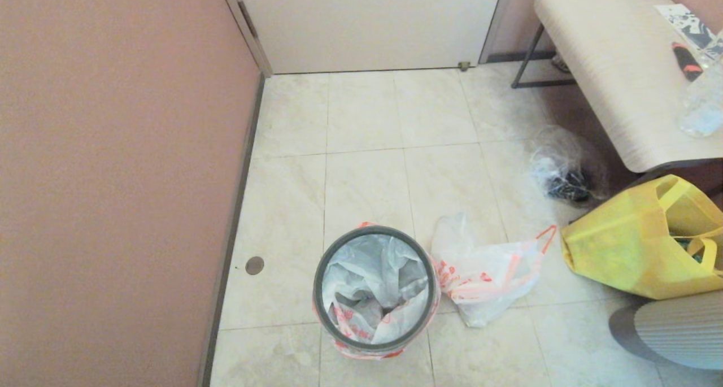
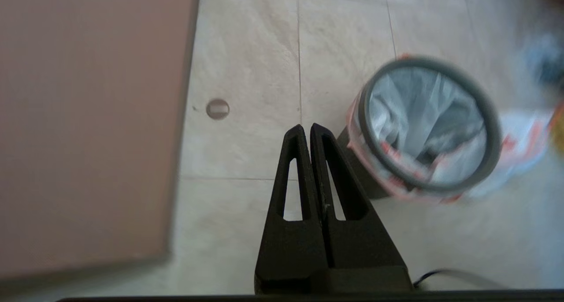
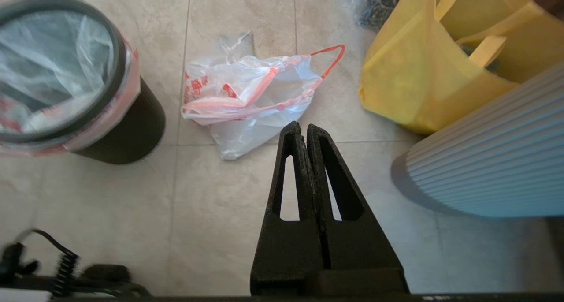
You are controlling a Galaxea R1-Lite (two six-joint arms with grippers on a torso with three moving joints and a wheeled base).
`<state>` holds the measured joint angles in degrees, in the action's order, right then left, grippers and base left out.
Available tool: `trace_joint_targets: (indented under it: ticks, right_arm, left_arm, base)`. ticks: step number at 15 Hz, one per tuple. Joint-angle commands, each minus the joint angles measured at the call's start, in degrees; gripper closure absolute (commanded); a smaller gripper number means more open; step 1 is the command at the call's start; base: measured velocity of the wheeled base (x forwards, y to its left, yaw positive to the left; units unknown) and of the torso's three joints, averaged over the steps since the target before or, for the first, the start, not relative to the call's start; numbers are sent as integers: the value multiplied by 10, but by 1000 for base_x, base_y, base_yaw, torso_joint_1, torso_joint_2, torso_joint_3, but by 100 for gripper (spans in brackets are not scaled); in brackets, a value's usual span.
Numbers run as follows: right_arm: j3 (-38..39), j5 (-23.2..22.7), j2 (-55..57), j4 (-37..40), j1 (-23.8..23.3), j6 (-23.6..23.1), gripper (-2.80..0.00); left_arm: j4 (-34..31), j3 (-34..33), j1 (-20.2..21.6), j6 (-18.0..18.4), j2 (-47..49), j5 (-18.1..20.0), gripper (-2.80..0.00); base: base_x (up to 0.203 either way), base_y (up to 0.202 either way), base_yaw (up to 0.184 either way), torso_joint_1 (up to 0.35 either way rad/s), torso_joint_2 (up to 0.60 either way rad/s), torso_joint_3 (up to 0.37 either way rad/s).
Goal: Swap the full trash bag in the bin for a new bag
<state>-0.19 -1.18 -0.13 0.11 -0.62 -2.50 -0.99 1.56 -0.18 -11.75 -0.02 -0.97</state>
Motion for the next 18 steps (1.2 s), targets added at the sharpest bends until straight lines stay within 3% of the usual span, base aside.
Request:
trace_joint_targets:
  ticks: [1, 2, 3, 4, 7, 8, 9, 10, 12, 13, 14, 18]
  right_arm:
    - [2, 1, 1, -1, 0, 2, 0]
    - [2, 1, 1, 0, 0, 2, 0]
    - [2, 1, 1, 0, 0, 2, 0]
    - [2, 1, 2, -1, 0, 2, 0]
    - [2, 1, 1, 0, 0, 2, 0]
    - [2, 1, 1, -1, 0, 2, 0]
    - [2, 1, 1, 0, 0, 2, 0]
    - [2, 1, 2, -1, 0, 2, 0]
    - [2, 1, 2, -1, 0, 2, 0]
    - [2, 1, 1, -1, 0, 2, 0]
    - [2, 1, 1, -1, 0, 2, 0]
    - [2, 1, 1, -1, 0, 2, 0]
  left_arm:
    - [0, -3, 0, -101, 1, -6, 0]
    - [2, -4, 1, -174, 1, -11, 0]
    - [5, -6, 2, -207, 1, -15, 0]
    - [8, -7, 2, -192, 1, -15, 0]
    - [24, -10, 2, 32, 1, -1, 0]
    - [31, -11, 2, 80, 4, 21, 0]
    - [36, -11, 1, 103, 9, 34, 0]
    - [39, -11, 1, 113, 11, 39, 0]
    - [34, -19, 3, 143, 3, -3, 0]
    - [37, -25, 3, 151, 1, -2, 0]
    - [40, -28, 3, 151, 1, 13, 0]
    - [41, -28, 3, 145, 1, 14, 0]
  base:
    - [0, 0, 0, 0, 0, 0]
    - [0, 0, 0, 0, 0, 0]
    - [0, 0, 0, 0, 0, 0]
    - [0, 0, 0, 0, 0, 0]
    - [0, 0, 0, 0, 0, 0]
    - [0, 0, 0, 0, 0, 0]
    - [0, 0, 0, 0, 0, 0]
    - [0, 0, 0, 0, 0, 0]
    - [0, 0, 0, 0, 0, 0]
    - [0, 0, 0, 0, 0, 0]
    - [0, 0, 0, 0, 0, 0]
    - [0, 0, 0, 0, 0, 0]
